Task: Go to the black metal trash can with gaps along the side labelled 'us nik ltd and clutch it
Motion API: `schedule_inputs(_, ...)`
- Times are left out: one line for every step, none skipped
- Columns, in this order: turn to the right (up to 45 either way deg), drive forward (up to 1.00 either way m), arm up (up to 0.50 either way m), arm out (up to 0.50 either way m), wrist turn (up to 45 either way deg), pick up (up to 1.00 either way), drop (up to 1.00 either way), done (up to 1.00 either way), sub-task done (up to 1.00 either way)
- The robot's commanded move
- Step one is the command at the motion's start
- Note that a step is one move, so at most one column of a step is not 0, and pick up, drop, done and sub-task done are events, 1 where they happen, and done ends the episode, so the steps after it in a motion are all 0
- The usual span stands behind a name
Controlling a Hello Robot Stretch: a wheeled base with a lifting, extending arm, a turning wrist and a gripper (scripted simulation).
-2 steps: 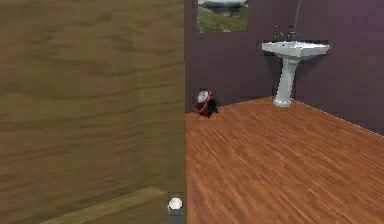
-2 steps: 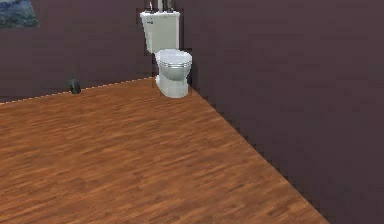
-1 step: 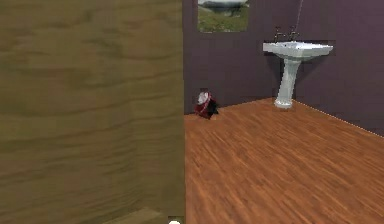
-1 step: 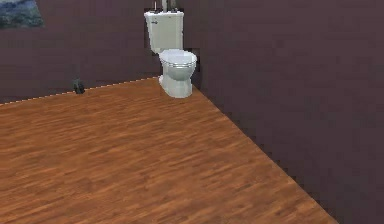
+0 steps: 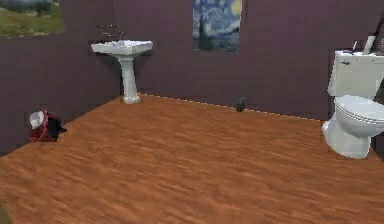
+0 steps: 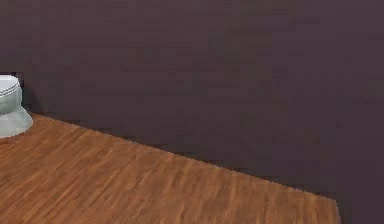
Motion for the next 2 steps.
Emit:
schedule_inputs(45.0,0.0,0.0,0.0,0.0,0.0,0.0,0.0,0.0)
schedule_inputs(42.0,0.0,0.0,0.0,0.0,0.0,0.0,0.0,0.0)
